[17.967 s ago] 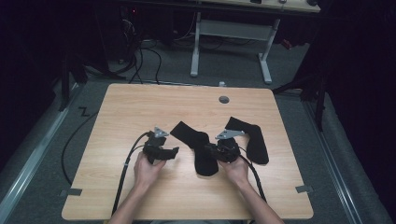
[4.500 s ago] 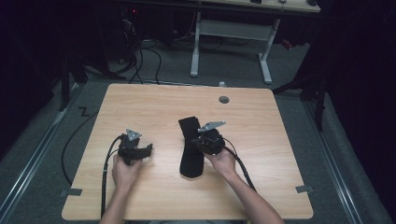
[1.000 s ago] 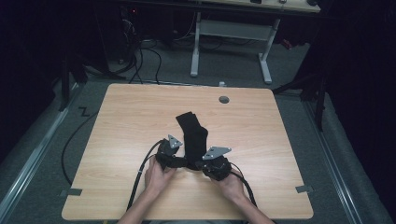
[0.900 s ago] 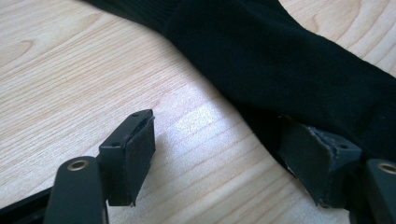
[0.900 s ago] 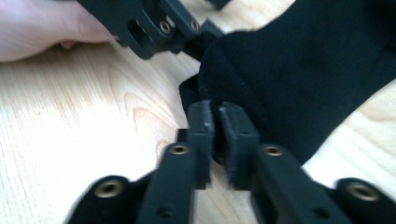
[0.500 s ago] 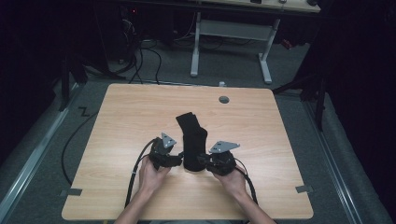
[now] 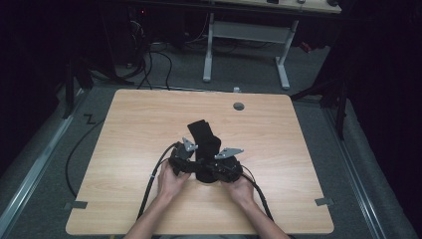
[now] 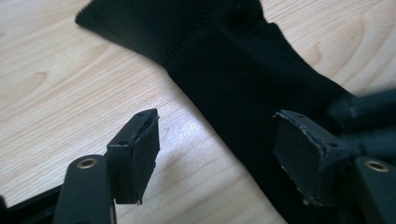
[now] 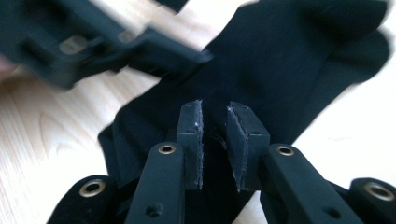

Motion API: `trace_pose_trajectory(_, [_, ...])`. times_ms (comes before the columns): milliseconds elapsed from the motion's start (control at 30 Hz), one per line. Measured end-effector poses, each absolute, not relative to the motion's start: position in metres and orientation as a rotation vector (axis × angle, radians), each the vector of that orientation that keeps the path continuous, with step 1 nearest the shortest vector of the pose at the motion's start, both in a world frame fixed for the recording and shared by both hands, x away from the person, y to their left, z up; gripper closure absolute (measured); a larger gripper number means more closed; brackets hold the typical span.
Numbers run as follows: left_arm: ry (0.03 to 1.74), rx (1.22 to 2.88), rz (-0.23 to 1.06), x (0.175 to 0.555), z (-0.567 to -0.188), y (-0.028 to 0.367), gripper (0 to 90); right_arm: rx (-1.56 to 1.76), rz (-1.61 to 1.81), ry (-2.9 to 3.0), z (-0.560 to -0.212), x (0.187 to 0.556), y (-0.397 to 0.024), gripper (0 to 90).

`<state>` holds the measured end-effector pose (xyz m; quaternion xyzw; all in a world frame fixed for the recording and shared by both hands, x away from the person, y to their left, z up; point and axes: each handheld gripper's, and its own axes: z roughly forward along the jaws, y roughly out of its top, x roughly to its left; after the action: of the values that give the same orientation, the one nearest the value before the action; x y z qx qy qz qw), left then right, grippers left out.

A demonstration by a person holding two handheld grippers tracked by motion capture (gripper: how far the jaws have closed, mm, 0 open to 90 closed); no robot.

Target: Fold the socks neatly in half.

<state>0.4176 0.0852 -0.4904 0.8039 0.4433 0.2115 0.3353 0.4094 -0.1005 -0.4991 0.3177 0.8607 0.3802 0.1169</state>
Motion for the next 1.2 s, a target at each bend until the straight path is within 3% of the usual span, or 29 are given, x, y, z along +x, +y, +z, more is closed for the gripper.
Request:
trace_pose_trajectory(333, [1.178, 2.101, 0.574, 0.423, -0.498, 0.077, 32.8, 0.843, 1.118, 2.554, -0.493, 0.394, -0.114, 74.8])
trace_pose_trajectory(567, [1.171, 2.098, 0.571, 0.422, -0.499, 0.078, 32.6, 1.004, 1.153, 2.413, -0.478, 0.424, -0.123, 76.8])
trace_pose_trajectory(700, [1.161, 2.106, 0.566, 0.422, -0.5, 0.079, 32.6, 1.092, 1.16, 2.353, -0.483, 0.445, -0.119, 67.0])
trace_pose_trajectory(933, [1.158, 2.092, 0.535, 0.423, -0.501, 0.081, 32.7, 1.156, 1.188, 2.335, -0.492, 0.469, -0.111, 64.8])
trace_pose_trajectory(1067, [1.153, 2.072, 0.514, 0.424, -0.503, 0.084, 32.7, 1.141, 1.204, 2.354, -0.492, 0.477, -0.106, 71.4])
trace_pose_trajectory(1200, [1.136, 2.065, 0.519, 0.423, -0.505, 0.085, 32.6, 1.135, 1.212, 2.373, -0.492, 0.482, -0.105, 85.0])
